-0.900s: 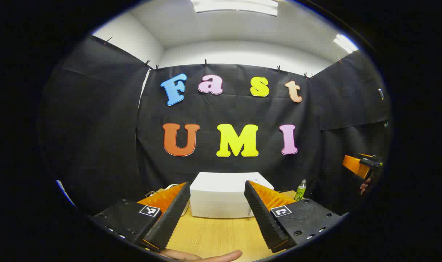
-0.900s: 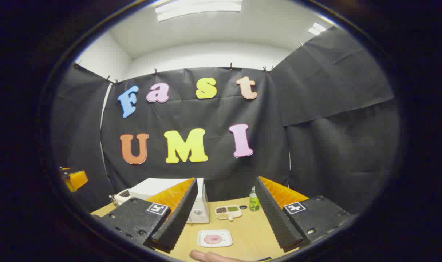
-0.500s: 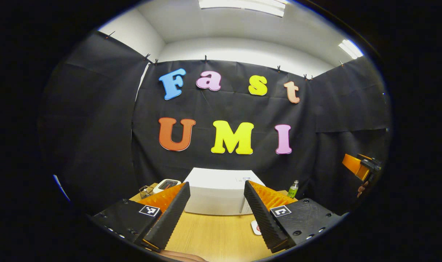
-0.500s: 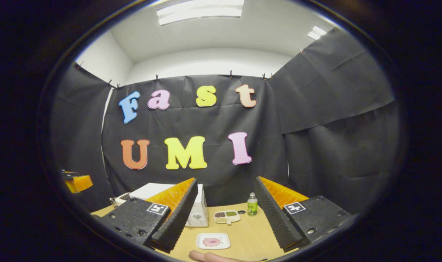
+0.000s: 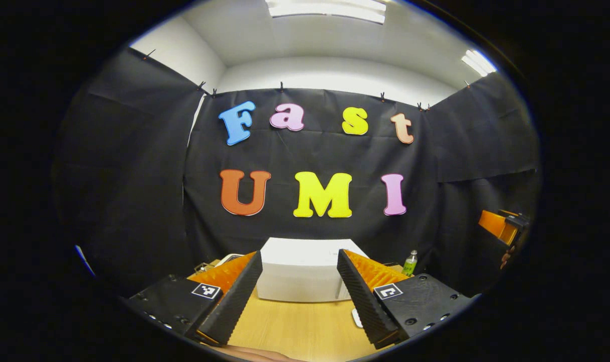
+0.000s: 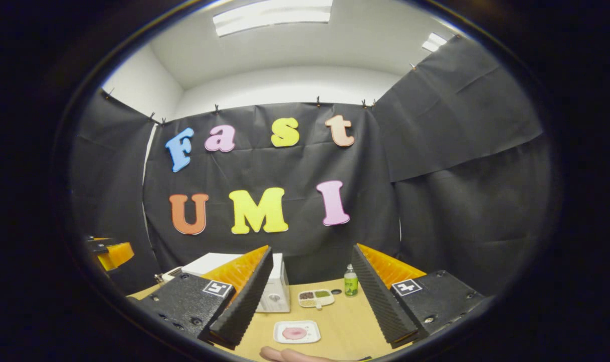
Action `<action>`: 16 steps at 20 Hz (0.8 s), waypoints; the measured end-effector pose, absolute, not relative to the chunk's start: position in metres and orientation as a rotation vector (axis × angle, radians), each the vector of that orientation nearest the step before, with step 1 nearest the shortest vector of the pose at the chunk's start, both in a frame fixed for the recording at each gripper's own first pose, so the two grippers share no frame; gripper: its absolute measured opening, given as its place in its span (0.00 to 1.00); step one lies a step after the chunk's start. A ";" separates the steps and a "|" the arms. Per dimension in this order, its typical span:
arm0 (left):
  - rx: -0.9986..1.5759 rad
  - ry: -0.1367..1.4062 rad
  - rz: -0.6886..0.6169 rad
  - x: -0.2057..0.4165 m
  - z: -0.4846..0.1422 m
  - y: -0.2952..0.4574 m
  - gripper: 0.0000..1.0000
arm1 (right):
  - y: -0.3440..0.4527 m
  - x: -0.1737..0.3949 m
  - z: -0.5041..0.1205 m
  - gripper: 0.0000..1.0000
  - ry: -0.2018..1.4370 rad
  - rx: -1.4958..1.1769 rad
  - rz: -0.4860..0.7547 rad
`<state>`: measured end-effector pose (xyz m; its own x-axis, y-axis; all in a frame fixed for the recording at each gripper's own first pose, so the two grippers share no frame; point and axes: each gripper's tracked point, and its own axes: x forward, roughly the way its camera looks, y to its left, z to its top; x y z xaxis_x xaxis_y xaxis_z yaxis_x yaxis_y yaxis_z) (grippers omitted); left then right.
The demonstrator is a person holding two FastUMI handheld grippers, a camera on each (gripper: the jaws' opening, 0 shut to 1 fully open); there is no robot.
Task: Open the microwave oven with the left hand, put the food in, and close the microwave oven.
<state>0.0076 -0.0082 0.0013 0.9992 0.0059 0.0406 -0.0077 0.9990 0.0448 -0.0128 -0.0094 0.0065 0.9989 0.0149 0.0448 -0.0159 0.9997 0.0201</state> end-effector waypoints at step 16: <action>0.073 0.092 -0.062 0.092 -0.092 -0.076 0.96 | -0.056 0.037 -0.038 0.91 -0.007 0.031 -0.027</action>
